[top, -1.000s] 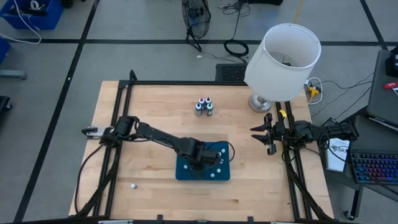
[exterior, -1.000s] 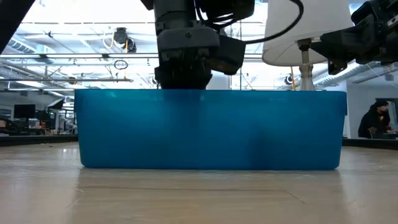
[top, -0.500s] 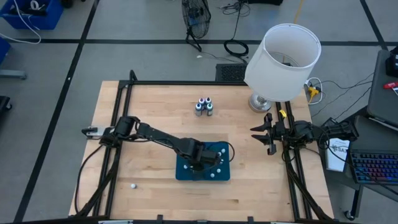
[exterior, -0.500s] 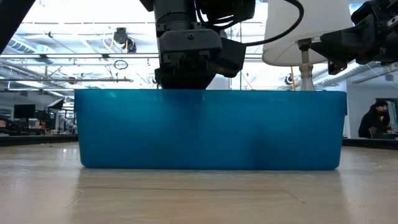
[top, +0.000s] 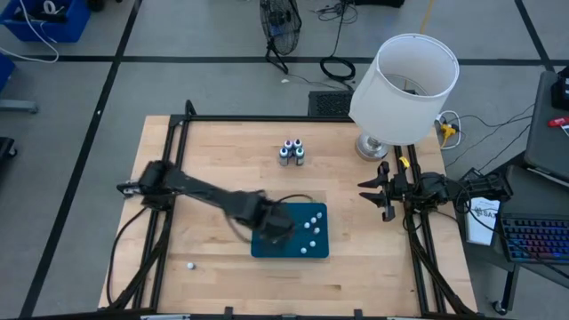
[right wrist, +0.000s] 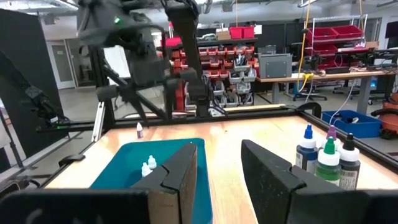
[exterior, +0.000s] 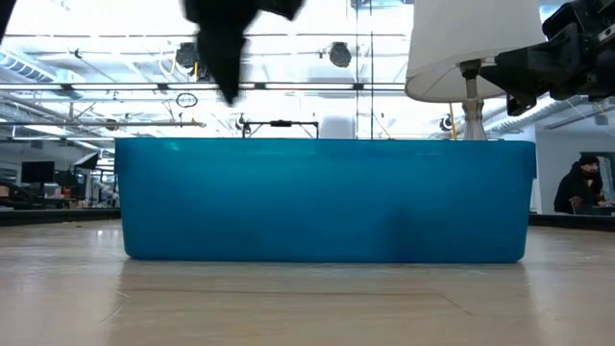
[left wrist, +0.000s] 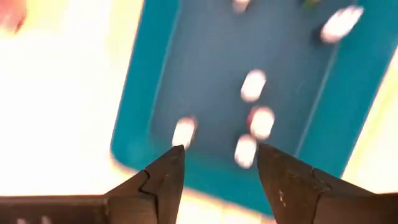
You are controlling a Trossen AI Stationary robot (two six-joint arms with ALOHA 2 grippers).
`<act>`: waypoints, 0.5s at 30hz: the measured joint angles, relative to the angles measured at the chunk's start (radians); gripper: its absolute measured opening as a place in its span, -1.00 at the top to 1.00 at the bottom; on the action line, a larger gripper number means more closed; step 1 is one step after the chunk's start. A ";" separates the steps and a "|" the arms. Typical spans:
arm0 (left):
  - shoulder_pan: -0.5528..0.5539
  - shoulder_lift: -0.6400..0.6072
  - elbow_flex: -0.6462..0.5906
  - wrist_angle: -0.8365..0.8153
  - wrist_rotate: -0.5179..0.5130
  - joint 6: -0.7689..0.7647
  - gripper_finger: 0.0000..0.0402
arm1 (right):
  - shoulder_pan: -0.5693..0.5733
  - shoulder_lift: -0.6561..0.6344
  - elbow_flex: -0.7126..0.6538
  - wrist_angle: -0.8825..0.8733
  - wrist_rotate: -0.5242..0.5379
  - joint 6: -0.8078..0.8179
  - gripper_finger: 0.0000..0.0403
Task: Pick & Place food coloring
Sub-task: Put the purple food coloring bottle into the bin
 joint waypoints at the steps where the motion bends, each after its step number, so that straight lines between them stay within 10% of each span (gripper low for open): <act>1: -0.024 -0.021 -0.023 -0.034 -0.013 -0.068 0.02 | 0.000 0.000 0.000 0.000 0.000 0.000 0.43; 15: -0.324 -0.232 -0.497 0.023 0.153 -1.025 -0.05 | 0.000 0.002 0.000 -0.001 0.000 0.000 0.43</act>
